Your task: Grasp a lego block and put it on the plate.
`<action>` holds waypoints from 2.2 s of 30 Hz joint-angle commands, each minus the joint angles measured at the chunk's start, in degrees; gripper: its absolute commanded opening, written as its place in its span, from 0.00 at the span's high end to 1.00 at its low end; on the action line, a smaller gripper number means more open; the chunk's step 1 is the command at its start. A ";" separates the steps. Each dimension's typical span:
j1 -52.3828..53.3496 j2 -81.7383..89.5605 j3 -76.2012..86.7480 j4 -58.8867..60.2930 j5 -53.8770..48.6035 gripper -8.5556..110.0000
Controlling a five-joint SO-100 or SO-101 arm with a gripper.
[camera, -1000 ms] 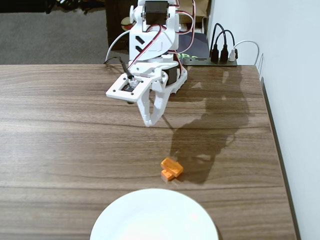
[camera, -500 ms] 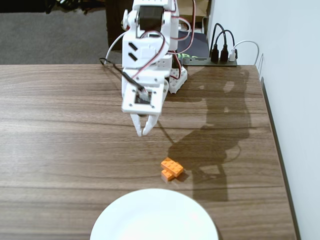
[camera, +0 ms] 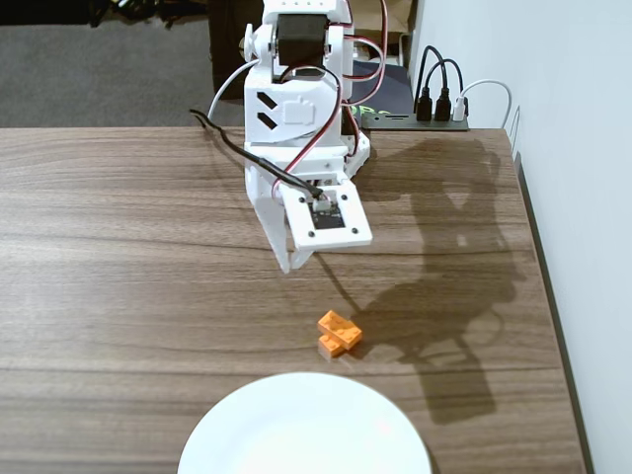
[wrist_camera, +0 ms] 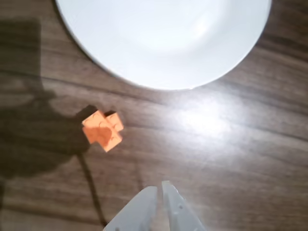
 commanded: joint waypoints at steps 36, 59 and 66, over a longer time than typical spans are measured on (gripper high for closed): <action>-2.64 -22.94 -22.50 12.57 -16.26 0.77; -5.80 -25.75 -15.29 2.99 -16.35 0.77; -4.75 -26.81 -13.71 0.79 -16.44 0.77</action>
